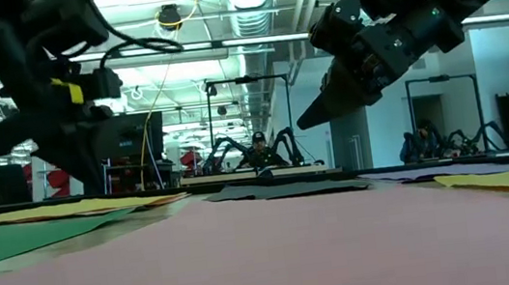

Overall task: Organize paper
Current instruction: Stack the left yellow paper on the other yellow paper

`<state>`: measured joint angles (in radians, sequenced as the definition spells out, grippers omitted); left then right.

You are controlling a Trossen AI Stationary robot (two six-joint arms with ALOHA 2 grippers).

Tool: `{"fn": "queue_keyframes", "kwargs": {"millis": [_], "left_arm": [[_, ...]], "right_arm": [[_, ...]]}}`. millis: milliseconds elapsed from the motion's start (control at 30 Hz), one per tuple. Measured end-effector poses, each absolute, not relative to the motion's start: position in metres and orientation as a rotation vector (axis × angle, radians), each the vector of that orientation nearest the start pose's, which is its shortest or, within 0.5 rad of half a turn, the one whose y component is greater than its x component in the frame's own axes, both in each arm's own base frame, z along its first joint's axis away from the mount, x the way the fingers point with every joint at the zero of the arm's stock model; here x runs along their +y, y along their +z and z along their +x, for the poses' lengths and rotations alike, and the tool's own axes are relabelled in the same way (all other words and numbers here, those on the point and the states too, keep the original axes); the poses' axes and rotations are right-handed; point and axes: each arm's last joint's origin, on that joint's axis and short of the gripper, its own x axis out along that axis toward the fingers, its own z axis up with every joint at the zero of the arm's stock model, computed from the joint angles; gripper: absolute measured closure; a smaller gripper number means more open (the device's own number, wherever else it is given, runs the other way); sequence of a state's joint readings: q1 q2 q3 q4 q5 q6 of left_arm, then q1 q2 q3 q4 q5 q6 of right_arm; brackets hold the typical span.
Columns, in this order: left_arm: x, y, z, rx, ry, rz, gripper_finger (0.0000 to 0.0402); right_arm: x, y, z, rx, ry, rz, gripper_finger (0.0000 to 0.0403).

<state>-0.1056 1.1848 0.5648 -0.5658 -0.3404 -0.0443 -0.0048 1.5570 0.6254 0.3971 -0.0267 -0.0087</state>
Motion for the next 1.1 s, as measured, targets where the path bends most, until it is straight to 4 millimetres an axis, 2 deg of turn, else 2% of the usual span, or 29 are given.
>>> {"fn": "queue_keyframes", "kwargs": {"millis": [300, 567, 867, 1000, 1100], "left_arm": [[-0.01, 0.15, 0.201, 1.205, 0.249, 0.317, 0.0294], [-0.007, 0.134, 0.205, 1.278, 0.341, 0.424, 0.0277], [-0.005, 0.123, 0.208, 1.328, 0.359, 0.445, 0.0295], [-0.005, 0.128, 0.208, 1.33, 0.376, 0.451, 0.0332], [-0.005, 0.132, 0.208, 1.345, 0.361, 0.463, 0.038]], "right_arm": [[-0.002, 0.157, 0.294, 0.535, 0.021, -0.018, 0.0403], [-0.002, 0.157, 0.294, 0.535, 0.022, -0.019, 0.0403], [-0.002, 0.157, 0.294, 0.535, 0.022, -0.018, 0.0403], [-0.002, 0.157, 0.294, 0.535, 0.021, -0.018, 0.0403], [-0.002, 0.157, 0.294, 0.535, 0.021, -0.017, 0.0403]]}}
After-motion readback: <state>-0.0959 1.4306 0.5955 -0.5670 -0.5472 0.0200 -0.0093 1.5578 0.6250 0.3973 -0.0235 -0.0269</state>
